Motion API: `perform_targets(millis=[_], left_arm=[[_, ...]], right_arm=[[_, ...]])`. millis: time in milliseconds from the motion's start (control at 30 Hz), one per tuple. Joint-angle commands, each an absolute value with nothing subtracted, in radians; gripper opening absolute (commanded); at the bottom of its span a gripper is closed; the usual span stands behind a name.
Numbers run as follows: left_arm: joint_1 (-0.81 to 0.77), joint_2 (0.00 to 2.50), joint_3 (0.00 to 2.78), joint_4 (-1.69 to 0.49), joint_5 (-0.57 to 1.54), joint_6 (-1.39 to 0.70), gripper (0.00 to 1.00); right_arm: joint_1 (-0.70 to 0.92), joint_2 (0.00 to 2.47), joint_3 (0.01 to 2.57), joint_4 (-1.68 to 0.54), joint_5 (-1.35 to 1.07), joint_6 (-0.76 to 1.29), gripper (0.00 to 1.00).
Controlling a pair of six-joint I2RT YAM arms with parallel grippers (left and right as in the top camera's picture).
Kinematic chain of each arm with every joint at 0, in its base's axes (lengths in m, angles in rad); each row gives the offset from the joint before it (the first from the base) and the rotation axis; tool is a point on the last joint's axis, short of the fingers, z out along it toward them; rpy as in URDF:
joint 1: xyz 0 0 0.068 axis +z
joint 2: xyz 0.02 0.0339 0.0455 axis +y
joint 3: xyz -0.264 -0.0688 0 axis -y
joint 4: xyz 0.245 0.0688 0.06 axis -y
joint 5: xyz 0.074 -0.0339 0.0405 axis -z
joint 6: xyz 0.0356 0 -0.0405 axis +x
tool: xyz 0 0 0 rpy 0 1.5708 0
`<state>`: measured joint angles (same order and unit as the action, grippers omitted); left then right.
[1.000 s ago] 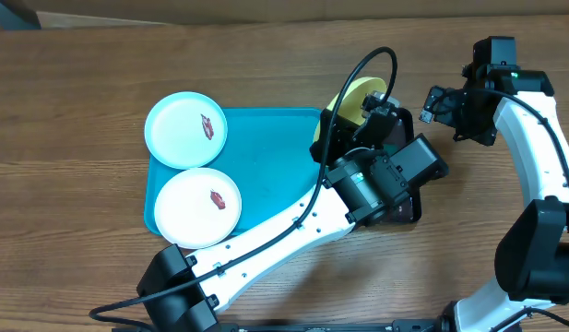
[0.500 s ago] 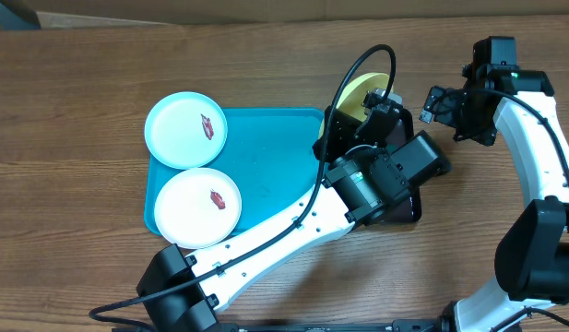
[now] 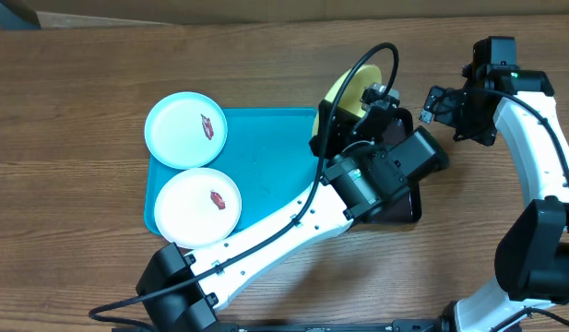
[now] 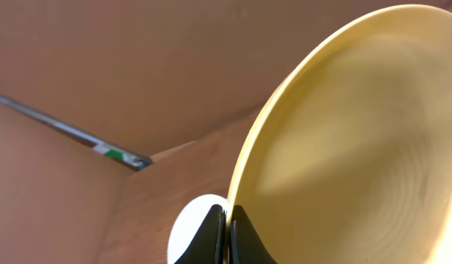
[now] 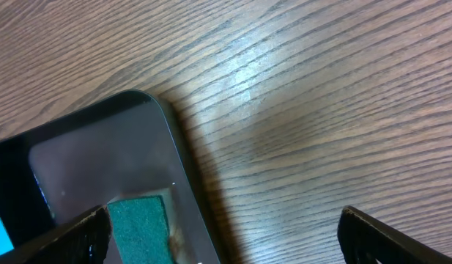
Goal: Clean dirty plates on tray and stack at the side
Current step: 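Lift the yellow plate off the teal tray with the left gripper, then swing the yellow plate left and set it on the table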
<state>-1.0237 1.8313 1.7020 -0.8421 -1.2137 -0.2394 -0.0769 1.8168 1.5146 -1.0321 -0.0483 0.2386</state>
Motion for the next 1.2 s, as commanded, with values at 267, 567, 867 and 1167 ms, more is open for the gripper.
perform_targets(millis=[267, 567, 867, 1167], left_arm=[[-0.762, 1.83, 1.724, -0.85, -0.324, -0.323, 0.04], [-0.072, 1.831, 1.724, -0.879, 0.6, -0.342, 0.04], [0.54, 1.831, 1.713, -0.994, 0.51, -0.351, 0.04], [0.812, 1.831, 1.578, -0.956, 0.166, -0.452, 0.04]], right_arm=[[-0.076, 1.813, 1.52, -1.026, -0.053, 0.242, 1.0], [-0.076, 1.813, 1.52, -1.026, -0.053, 0.242, 1.0], [-0.076, 1.813, 1.52, -1.026, -0.053, 0.242, 1.0], [-0.076, 1.813, 1.52, -1.023, -0.053, 0.242, 1.0]])
